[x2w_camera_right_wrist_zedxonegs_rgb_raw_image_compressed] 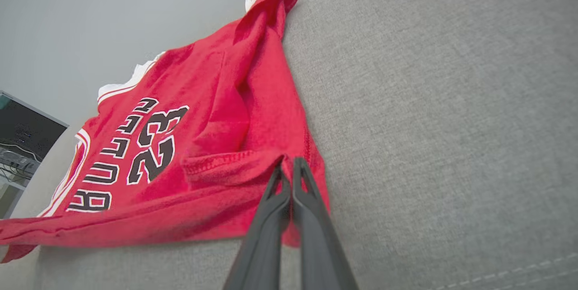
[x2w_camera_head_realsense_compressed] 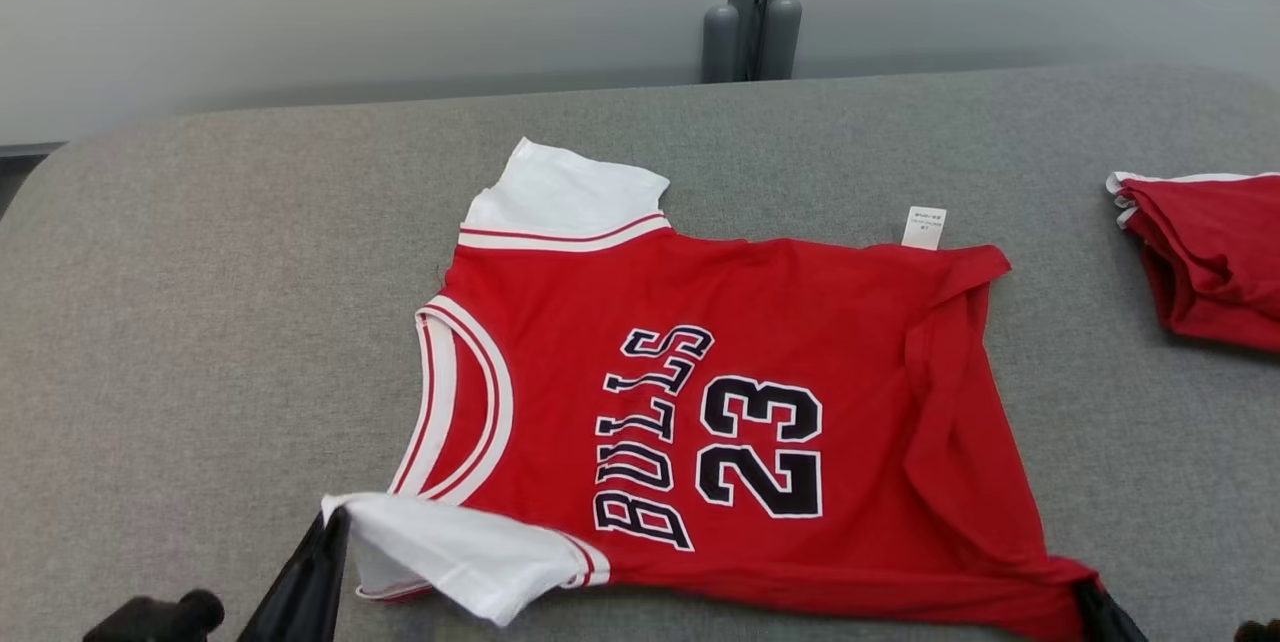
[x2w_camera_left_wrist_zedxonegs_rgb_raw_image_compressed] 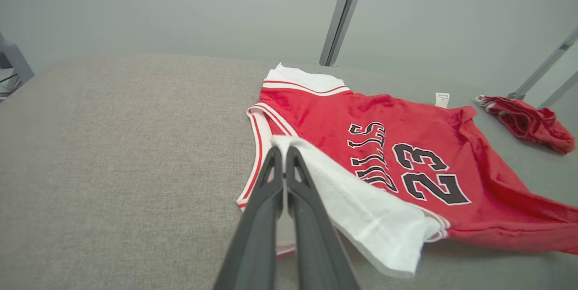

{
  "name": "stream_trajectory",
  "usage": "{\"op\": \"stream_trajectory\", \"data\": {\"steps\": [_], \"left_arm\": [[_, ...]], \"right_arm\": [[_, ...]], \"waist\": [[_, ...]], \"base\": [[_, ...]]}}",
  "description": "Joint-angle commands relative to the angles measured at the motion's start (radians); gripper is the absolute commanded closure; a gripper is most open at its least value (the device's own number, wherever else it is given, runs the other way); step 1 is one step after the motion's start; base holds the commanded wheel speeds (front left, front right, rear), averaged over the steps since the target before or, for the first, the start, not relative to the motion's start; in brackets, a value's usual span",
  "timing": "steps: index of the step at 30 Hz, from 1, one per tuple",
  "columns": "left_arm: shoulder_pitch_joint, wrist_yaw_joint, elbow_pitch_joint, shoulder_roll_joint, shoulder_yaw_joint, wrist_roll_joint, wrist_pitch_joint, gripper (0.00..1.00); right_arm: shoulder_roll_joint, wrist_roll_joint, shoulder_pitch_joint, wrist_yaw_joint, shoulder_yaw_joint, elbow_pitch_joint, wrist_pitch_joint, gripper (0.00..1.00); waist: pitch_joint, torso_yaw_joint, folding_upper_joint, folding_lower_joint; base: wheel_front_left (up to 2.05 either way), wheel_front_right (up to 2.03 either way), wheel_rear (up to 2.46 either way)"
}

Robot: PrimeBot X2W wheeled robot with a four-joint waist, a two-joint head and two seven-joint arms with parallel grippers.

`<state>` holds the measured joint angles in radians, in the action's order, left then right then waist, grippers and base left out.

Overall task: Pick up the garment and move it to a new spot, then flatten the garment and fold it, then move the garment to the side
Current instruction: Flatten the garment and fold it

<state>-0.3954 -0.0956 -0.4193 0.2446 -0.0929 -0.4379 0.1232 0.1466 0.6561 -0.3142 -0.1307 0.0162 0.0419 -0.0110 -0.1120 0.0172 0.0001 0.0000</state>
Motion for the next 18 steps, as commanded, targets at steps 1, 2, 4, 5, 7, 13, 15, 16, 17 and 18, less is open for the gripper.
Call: {"op": "stream_trajectory", "data": {"steps": [1,2,4,5,7,13,15,16,17,18], "left_arm": [[0.075,0.019,0.028,0.017,-0.008,0.004,0.006,1.00],[0.109,0.027,0.044,0.018,-0.012,0.001,0.011,1.00],[0.177,0.042,0.081,0.022,-0.023,0.005,0.013,1.00],[0.208,0.047,0.096,0.023,-0.027,0.006,0.015,1.00],[0.266,0.059,0.138,0.025,-0.035,0.009,0.017,1.00],[0.364,0.075,0.246,0.022,-0.047,0.005,0.015,1.00],[0.393,0.085,0.284,0.018,-0.049,-0.001,0.005,1.00],[0.402,0.088,0.304,0.017,-0.053,-0.003,0.000,1.00],[0.413,0.095,0.318,0.014,-0.055,-0.004,-0.008,1.00],[0.427,0.097,0.336,0.011,-0.056,-0.005,-0.017,1.00]], "right_arm": [[-0.020,-0.023,0.045,0.000,-0.023,-0.014,0.021,1.00],[-0.027,-0.036,0.070,0.000,-0.028,-0.024,0.028,1.00],[-0.045,-0.049,0.111,0.000,-0.037,-0.031,0.041,1.00],[-0.049,-0.056,0.126,0.000,-0.040,-0.033,0.046,1.00],[-0.061,-0.061,0.155,0.000,-0.054,-0.026,0.050,1.00],[-0.075,-0.078,0.204,0.000,-0.064,0.012,0.046,1.00],[-0.080,-0.069,0.218,0.000,-0.063,0.030,0.049,1.00],[-0.081,-0.076,0.222,0.000,-0.063,0.042,0.054,1.00],[-0.081,-0.081,0.227,0.000,-0.060,0.049,0.053,1.00],[-0.082,-0.075,0.231,0.000,-0.063,0.057,0.056,1.00]], "waist": [[-0.038,0.011,-0.0001,0.0000],[-0.051,0.014,-0.0001,0.0000],[-0.073,0.019,-0.0001,0.0000],[-0.083,0.022,-0.0001,0.0000],[-0.098,0.023,-0.0001,0.0000],[-0.131,0.026,-0.0001,0.0000],[-0.142,0.027,-0.0001,0.0000],[-0.145,0.026,-0.0001,0.0000],[-0.150,0.025,-0.0001,0.0000],[-0.155,0.024,-0.0001,0.0000]], "base": [[0.00,0.00,0.00],[0.00,0.00,0.00],[0.00,0.00,0.00],[0.00,0.00,0.00],[0.00,0.00,0.00],[0.00,0.00,0.00],[0.00,0.00,0.00],[0.00,0.00,0.00],[0.00,0.00,0.00],[0.00,0.00,0.00]]}}
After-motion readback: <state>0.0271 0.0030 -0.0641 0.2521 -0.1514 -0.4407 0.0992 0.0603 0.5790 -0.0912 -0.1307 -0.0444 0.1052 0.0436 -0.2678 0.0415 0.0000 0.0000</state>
